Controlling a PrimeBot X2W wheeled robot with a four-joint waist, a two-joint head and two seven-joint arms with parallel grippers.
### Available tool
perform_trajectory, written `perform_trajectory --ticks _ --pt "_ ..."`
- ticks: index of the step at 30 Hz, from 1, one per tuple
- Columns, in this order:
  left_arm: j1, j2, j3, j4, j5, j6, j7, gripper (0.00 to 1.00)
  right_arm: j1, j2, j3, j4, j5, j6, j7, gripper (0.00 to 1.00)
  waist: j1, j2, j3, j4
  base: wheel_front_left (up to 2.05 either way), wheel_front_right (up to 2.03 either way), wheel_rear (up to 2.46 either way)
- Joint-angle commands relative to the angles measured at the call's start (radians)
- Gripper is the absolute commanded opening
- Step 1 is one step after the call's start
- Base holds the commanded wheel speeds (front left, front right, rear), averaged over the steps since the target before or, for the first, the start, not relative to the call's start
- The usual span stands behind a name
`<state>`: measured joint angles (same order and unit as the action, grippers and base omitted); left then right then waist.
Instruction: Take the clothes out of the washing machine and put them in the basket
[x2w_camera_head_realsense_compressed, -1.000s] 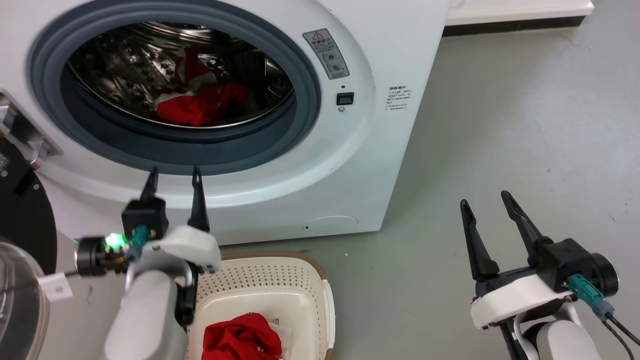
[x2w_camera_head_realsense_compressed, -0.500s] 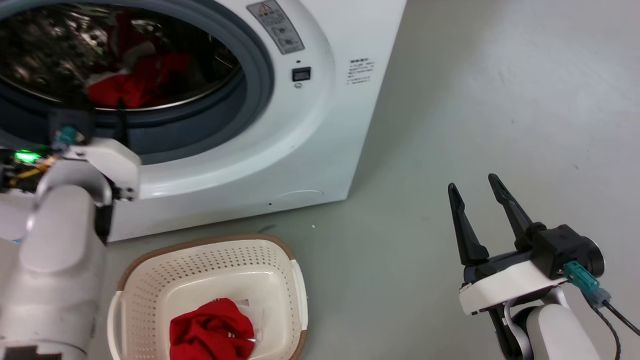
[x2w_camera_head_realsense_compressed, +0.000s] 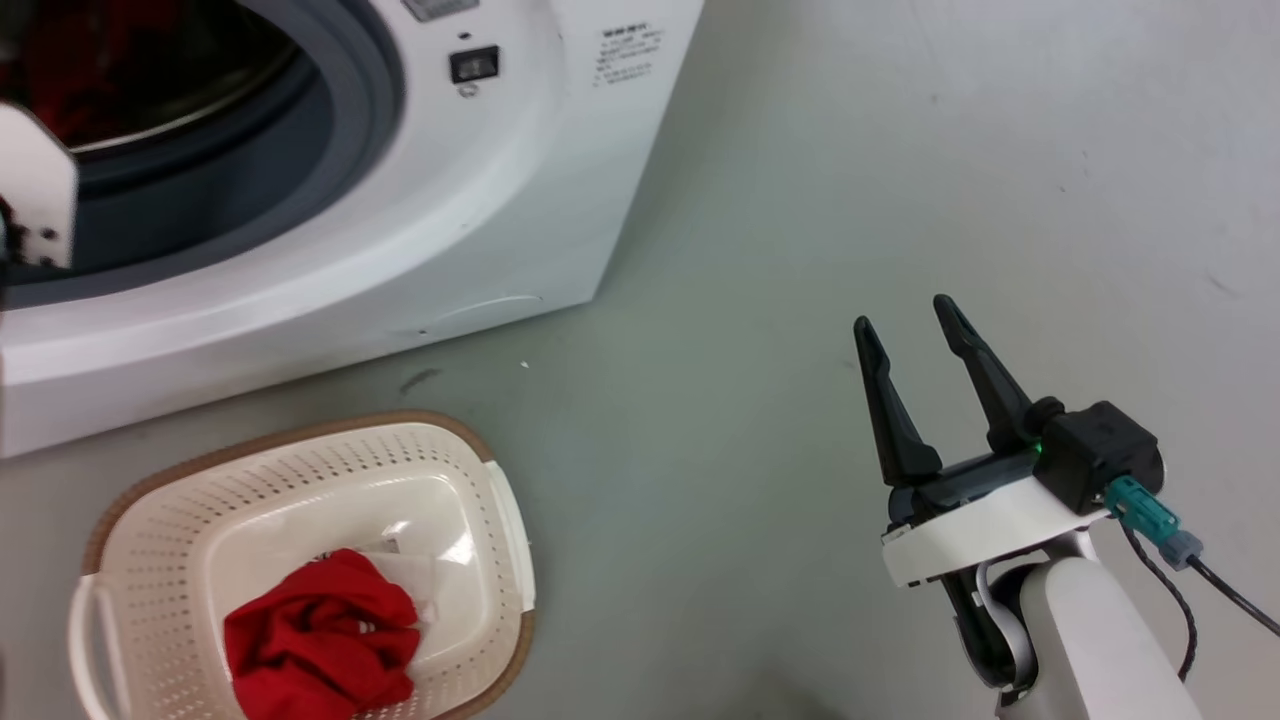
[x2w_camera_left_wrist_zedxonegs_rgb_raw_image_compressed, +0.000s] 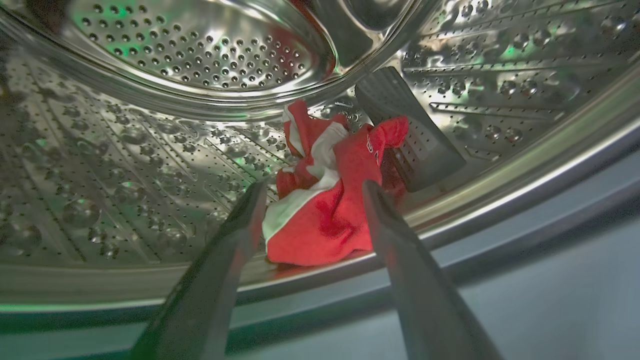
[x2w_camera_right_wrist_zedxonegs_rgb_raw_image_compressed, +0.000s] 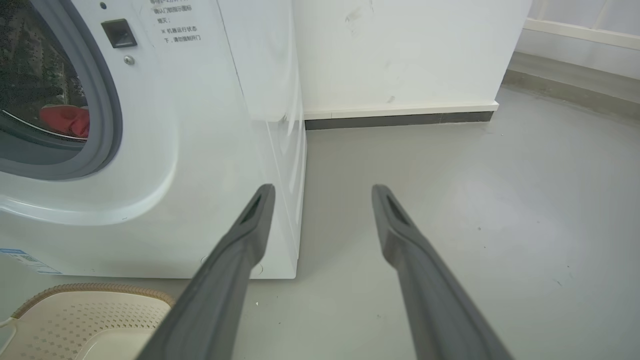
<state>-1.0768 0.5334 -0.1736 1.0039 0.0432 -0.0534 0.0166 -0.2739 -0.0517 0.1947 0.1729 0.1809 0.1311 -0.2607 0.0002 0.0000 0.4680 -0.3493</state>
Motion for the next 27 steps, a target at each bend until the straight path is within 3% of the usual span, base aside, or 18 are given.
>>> perform_trajectory --ticks 1,9,22,23,24,25,27 --pt "-0.029 0.014 -0.006 0.005 0.010 -0.003 0.016 1.00 -0.024 0.003 0.007 0.004 0.006 -0.001 -0.004 1.00 -0.0002 0.0000 0.053 -0.045 0.00 0.00 0.00" --pt "-0.216 0.109 -0.059 0.061 0.038 -0.060 0.226 1.00 -0.057 0.002 0.037 -0.015 0.061 -0.001 -0.004 1.00 -0.0002 0.0000 0.146 -0.109 0.00 0.00 0.00" --pt "-0.362 0.155 -0.121 0.118 -0.026 -0.077 0.592 1.00 -0.077 0.003 0.059 -0.024 0.095 -0.001 -0.005 1.00 -0.0002 0.0000 0.212 -0.140 0.00 0.00 0.00" --pt "-0.357 0.160 -0.117 0.120 -0.034 -0.077 0.612 0.76 -0.078 0.002 0.060 -0.025 0.096 -0.001 -0.004 1.00 -0.0002 0.0000 0.215 -0.140 0.00 0.00 0.00" --pt "-0.349 0.159 -0.108 0.131 -0.045 -0.076 0.645 0.14 -0.078 0.002 0.060 -0.025 0.096 -0.001 -0.004 1.00 -0.0002 0.0000 0.217 -0.140 0.00 0.00 0.00" --pt "-0.343 0.158 -0.102 0.131 -0.052 -0.070 0.664 0.00 -0.079 0.002 0.058 -0.024 0.097 -0.001 -0.004 1.00 -0.0002 0.0000 0.218 -0.139 0.00 0.00 0.00" --pt "-0.330 0.158 -0.097 0.103 -0.060 -0.053 0.658 0.00 -0.082 0.002 0.056 -0.022 0.098 -0.001 -0.005 1.00 -0.0002 0.0000 0.219 -0.137 0.00 0.00 0.00"
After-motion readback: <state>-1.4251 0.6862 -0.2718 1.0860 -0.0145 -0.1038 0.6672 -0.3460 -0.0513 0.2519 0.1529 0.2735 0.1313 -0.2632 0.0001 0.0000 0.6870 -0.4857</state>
